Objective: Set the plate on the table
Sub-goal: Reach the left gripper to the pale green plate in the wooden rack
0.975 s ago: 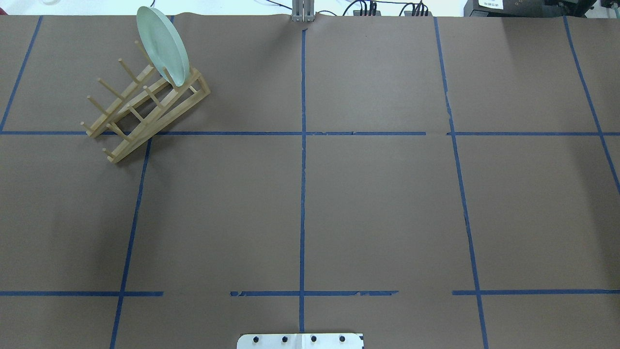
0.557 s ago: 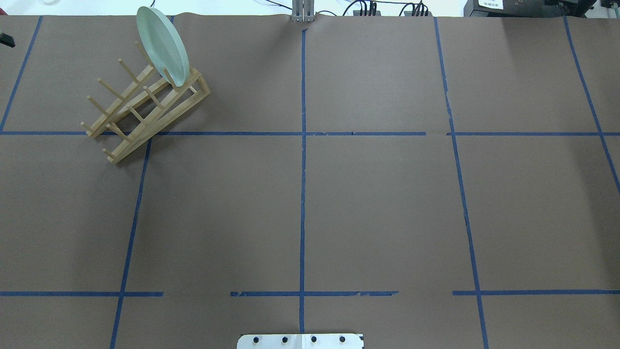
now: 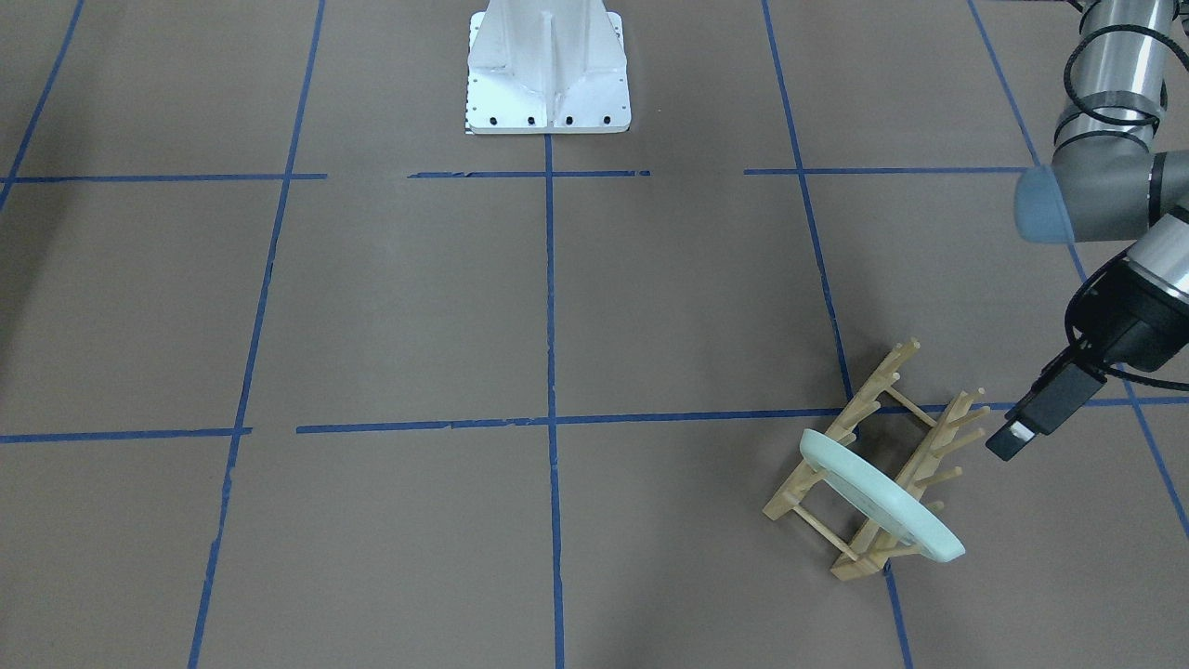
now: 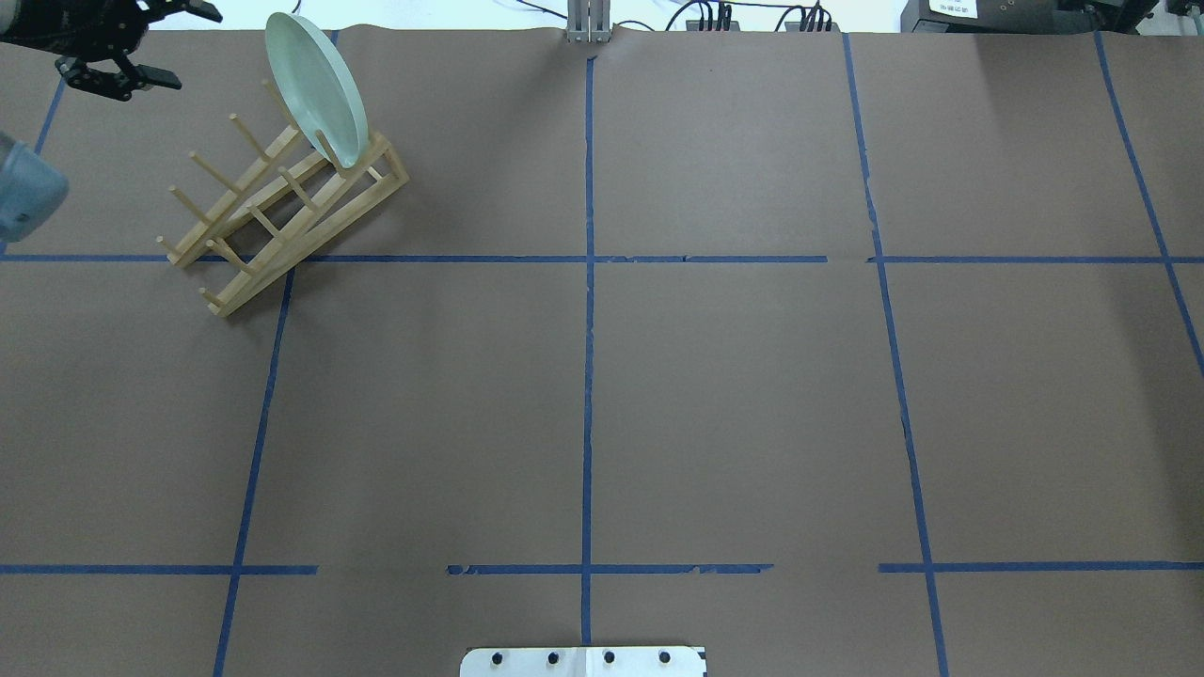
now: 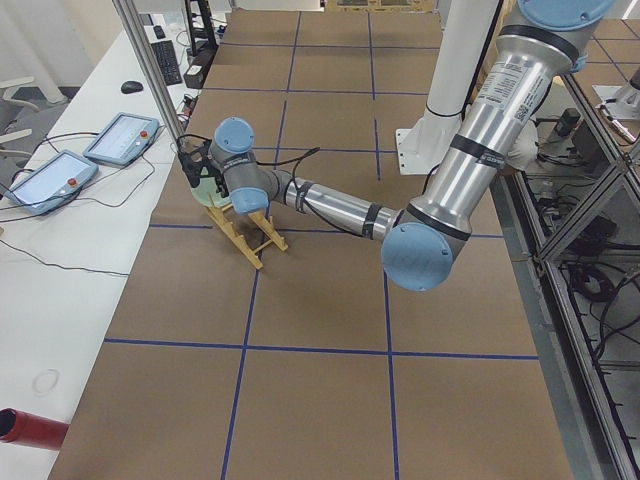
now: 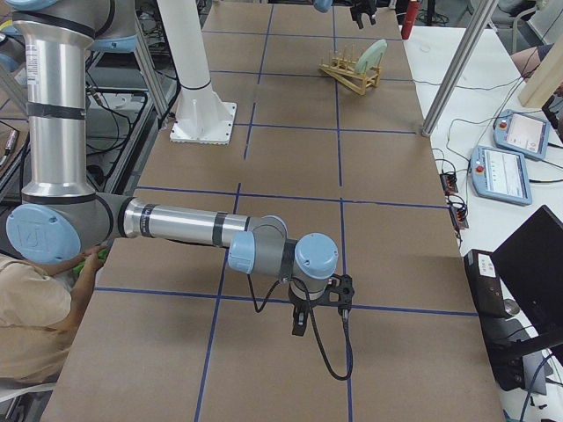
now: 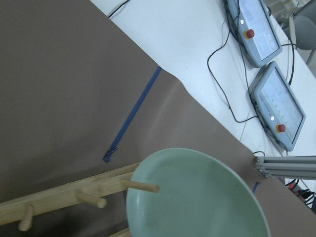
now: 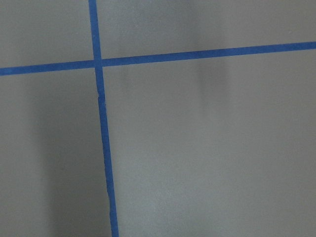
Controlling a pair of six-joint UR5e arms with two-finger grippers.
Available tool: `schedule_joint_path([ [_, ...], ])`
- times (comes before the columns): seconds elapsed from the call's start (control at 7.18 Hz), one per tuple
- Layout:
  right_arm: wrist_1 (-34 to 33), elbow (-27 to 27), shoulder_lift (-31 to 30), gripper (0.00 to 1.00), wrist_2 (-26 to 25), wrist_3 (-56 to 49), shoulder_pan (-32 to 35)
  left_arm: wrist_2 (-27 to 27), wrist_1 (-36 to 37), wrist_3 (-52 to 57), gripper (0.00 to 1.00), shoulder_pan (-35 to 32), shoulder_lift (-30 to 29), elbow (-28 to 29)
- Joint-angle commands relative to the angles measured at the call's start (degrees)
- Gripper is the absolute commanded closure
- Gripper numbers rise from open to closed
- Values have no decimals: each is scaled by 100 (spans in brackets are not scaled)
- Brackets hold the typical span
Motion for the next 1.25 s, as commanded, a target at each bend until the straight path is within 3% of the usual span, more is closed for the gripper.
schedule_joint_path([
  [0.0, 0, 0, 0, 0, 0, 0, 0, 326, -70, -256, 0, 190, -613, 508],
  [0.28, 0, 0, 0, 0, 0, 0, 0, 512, -149, -256, 4, 428, -678, 582],
  [0.42, 0, 9, 0, 0, 0, 0, 0, 512, -150, -265, 13, 437, -721, 591],
  [0.7, 0, 0, 0, 0, 0, 0, 0, 521, -158, -256, 22, 472, -896, 817],
  [0.84, 0, 9, 0, 0, 0, 0, 0, 539, -158, -256, 52, 481, -932, 854],
  [0.97, 0, 9, 0, 0, 0, 0, 0, 782, -158, -256, 94, 551, -985, 855],
  [1.11, 0, 0, 0, 0, 0, 0, 0, 828, -158, -265, 100, 578, -1020, 855],
])
